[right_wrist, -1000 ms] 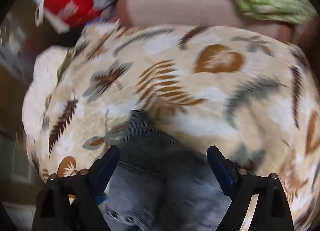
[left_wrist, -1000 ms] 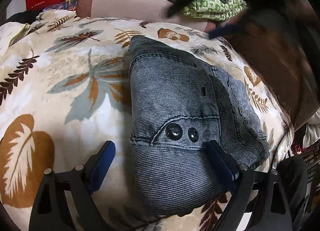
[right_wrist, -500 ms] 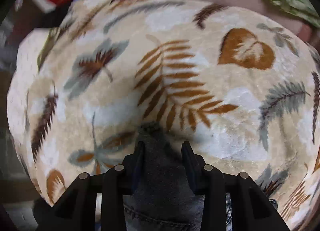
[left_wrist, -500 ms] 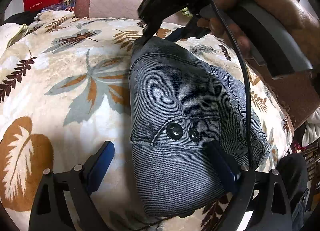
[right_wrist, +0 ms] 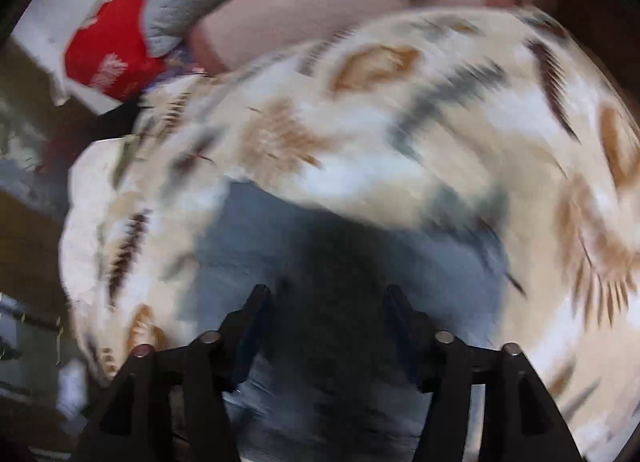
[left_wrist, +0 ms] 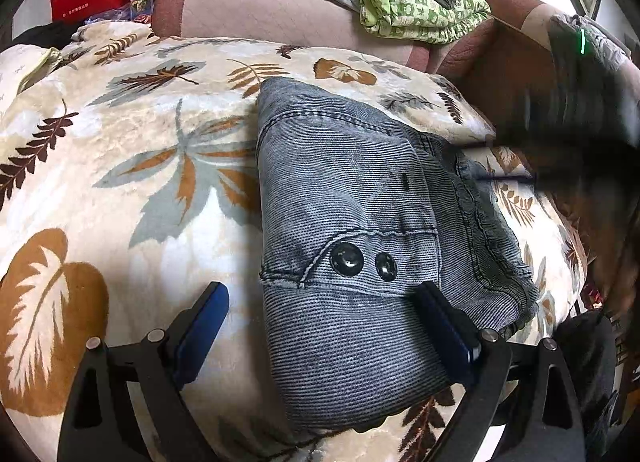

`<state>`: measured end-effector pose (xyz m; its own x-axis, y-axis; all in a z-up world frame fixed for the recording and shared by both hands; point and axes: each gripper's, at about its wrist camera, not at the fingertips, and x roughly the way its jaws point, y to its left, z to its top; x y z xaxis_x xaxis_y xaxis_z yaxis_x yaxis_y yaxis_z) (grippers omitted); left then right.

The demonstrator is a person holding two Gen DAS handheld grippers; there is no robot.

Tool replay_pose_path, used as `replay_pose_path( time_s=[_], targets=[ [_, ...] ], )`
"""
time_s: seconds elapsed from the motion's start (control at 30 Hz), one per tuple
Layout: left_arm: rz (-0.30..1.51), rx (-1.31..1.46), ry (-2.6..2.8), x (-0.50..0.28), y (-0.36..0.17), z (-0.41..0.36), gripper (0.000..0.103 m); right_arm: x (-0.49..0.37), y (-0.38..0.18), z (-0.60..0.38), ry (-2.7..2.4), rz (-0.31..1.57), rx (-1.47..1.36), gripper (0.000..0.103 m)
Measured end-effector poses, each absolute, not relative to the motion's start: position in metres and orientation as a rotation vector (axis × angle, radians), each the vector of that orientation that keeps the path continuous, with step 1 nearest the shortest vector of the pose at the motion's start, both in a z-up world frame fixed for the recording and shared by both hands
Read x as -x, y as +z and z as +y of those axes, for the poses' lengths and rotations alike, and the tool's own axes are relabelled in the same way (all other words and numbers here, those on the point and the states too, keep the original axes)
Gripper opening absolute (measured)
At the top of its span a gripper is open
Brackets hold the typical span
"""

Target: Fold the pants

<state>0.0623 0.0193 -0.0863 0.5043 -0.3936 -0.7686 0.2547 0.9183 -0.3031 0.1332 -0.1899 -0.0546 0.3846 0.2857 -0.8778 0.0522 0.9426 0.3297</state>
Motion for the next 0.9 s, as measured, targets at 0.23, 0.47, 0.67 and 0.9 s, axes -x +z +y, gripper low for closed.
replay_pose_path(
  time_s=[0.23, 0.47, 0.67, 0.9],
  targets=[
    [0.904, 0.221, -0.388, -0.05, -0.071, 0.033, 0.095, -0.109, -0.068, -0.211, 0.138, 1.158, -0.371, 0.066],
    [0.808, 0.304, -0.295, -0.046, -0.057, 0.059, 0.095, -0.051, -0.049, -0.207, 0.225, 1.071, -0.392, 0.067],
    [0.862, 0.293, -0.271, -0.051, -0.07, 0.058, 0.095, -0.036, -0.085, -0.204, 0.264, 1.098, -0.394, 0.074],
    [0.846, 0.305, -0.263, -0.053, -0.071, 0.062, 0.095, -0.018, -0.056, -0.204, 0.258, 1.027, -0.399, 0.076]
  ],
)
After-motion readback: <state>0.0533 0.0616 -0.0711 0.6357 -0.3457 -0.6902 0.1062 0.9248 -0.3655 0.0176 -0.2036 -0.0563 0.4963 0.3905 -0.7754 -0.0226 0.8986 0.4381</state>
